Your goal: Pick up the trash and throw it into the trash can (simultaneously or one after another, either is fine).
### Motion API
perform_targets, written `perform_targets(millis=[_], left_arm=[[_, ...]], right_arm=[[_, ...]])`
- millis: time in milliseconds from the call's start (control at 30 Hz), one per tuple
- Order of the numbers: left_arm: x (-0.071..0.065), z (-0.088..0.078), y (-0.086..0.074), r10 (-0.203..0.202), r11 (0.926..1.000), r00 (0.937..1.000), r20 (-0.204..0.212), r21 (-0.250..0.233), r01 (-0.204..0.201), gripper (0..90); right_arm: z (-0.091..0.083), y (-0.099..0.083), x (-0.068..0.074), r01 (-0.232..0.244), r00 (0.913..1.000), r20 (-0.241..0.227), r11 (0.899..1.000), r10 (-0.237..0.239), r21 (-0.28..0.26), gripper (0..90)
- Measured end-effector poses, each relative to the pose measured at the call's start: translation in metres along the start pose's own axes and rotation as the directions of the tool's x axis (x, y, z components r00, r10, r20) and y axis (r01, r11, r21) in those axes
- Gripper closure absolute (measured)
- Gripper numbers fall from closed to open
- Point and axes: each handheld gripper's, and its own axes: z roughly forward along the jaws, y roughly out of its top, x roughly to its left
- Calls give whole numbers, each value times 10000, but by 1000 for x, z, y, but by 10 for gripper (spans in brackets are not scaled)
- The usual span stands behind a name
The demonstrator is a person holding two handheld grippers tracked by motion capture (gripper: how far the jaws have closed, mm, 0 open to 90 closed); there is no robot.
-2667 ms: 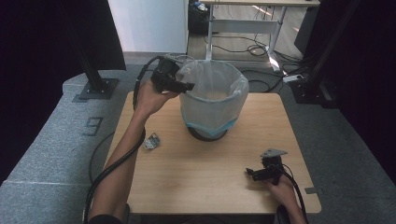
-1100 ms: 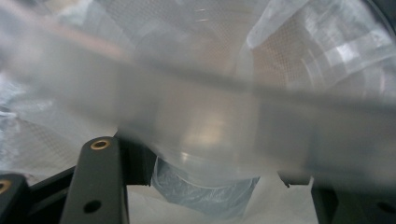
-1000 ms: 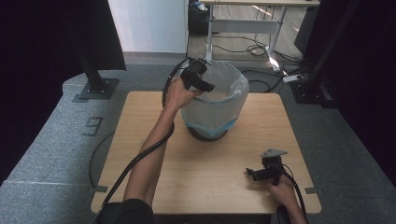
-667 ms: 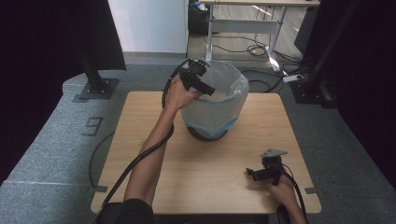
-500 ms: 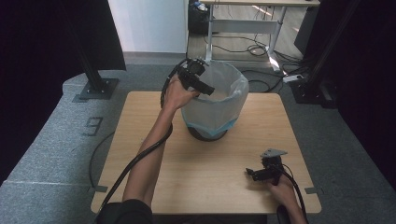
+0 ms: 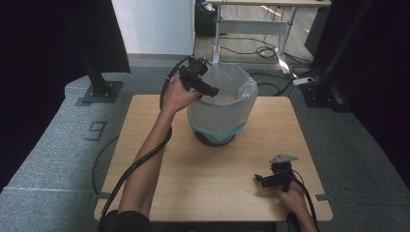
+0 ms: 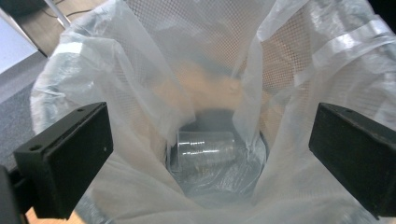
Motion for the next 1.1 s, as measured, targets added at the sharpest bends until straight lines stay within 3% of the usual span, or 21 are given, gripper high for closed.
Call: perform_targets(millis=[633,1100], left_arm=[[11,-36,-13,122,9990,9999,-85,-420,-125,0],[26,-55,-34,19,9979,9997,-238,-647,-35,0]], right_arm=[[0,0,0,-14,10000,3,10000,14,-1,0],[0,0,1,-14,10000,8,10000,14,0,0]])
